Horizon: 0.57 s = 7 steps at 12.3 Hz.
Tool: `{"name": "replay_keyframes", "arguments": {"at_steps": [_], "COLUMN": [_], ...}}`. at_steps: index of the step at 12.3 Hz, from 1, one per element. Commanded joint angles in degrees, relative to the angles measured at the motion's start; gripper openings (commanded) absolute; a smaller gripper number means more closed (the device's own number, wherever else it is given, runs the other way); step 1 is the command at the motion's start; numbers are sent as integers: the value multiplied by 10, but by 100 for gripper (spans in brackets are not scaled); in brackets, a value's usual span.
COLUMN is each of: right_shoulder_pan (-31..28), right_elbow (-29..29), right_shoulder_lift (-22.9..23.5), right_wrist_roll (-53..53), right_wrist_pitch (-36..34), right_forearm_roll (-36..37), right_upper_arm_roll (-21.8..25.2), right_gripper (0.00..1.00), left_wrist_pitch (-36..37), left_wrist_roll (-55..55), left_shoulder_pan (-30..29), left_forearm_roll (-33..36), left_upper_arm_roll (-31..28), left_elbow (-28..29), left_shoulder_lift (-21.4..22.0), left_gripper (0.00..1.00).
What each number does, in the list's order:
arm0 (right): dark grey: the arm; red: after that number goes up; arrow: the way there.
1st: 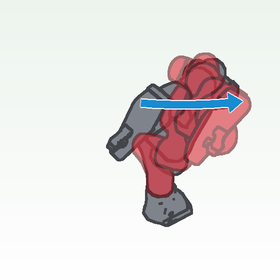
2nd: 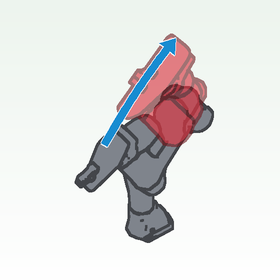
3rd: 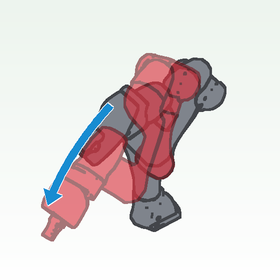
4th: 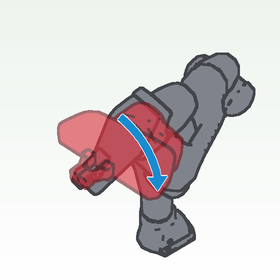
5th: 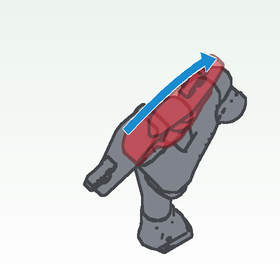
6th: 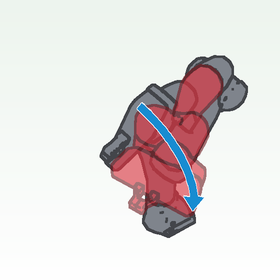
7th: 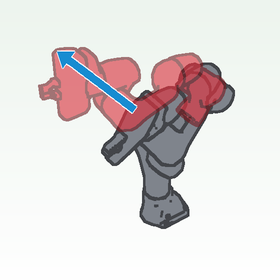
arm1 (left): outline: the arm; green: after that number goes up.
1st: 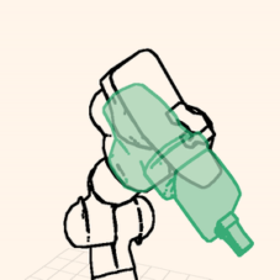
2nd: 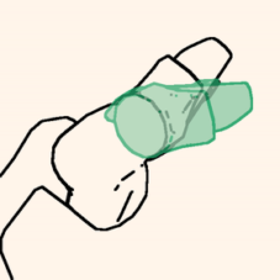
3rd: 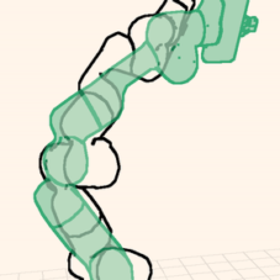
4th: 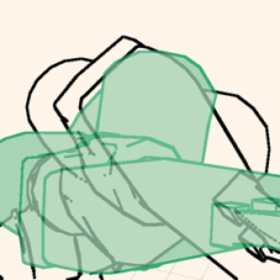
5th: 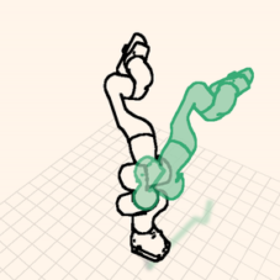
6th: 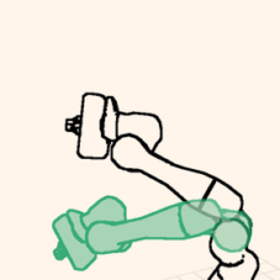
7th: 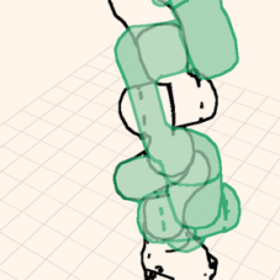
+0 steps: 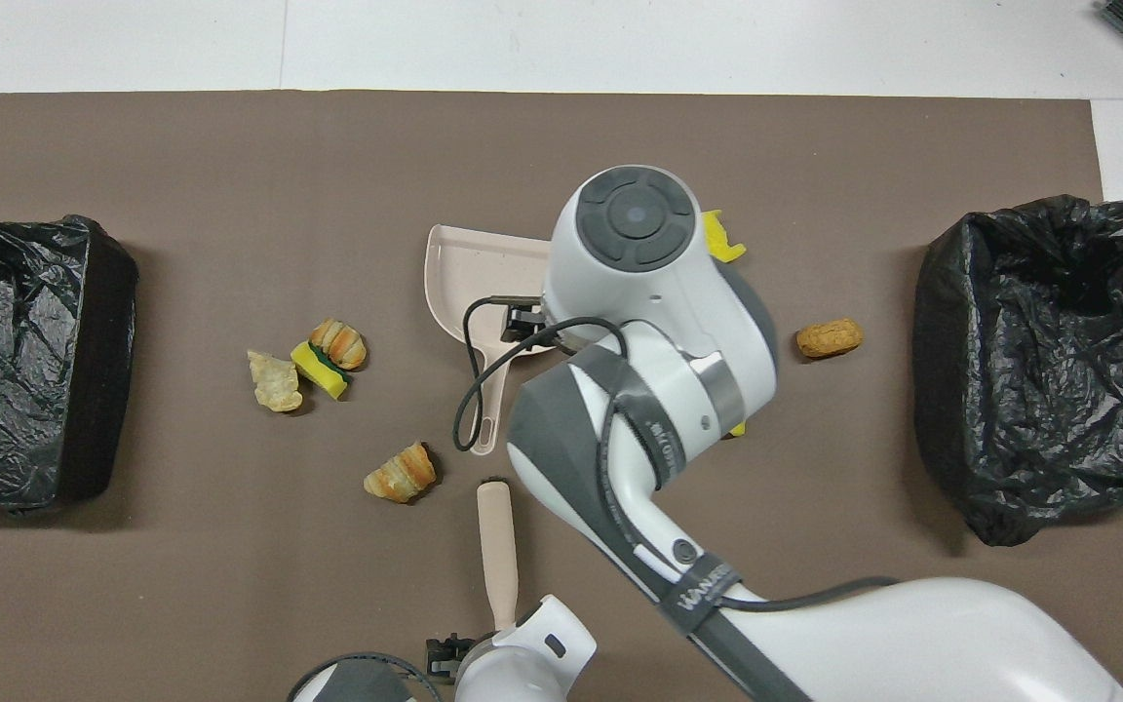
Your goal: Sweep and dump trash in bin
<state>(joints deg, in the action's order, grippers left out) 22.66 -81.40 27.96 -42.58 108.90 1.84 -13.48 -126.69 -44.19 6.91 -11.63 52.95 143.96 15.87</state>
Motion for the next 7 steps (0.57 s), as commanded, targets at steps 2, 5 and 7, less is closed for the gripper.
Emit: {"name": "replay_keyframes", "arguments": {"at_steps": [2,5,7], "right_shoulder_pan": [43,59,70], "right_elbow": [49,37,33], "right_shoulder_lift": [63,68,68], "right_wrist_roll": [-80,-117,-124], "right_wrist_pitch": [29,44,43], "right_forearm_roll": [23,32,28], "right_upper_arm_roll": [3,-1,-1], "right_gripper": [78,70,66], "left_wrist_pitch": [-11,-8,-6], "left_wrist_roll": [2,12,16], "left_shoulder_pan": [9,11,12], "left_forearm_roll": [-12,-11,-12], "left_upper_arm_roll": [-2,-1,-2], "left_elbow": [11,11,10], "left_shoulder_lift": [7,7,8], "left_gripper": [59,16,0]}}
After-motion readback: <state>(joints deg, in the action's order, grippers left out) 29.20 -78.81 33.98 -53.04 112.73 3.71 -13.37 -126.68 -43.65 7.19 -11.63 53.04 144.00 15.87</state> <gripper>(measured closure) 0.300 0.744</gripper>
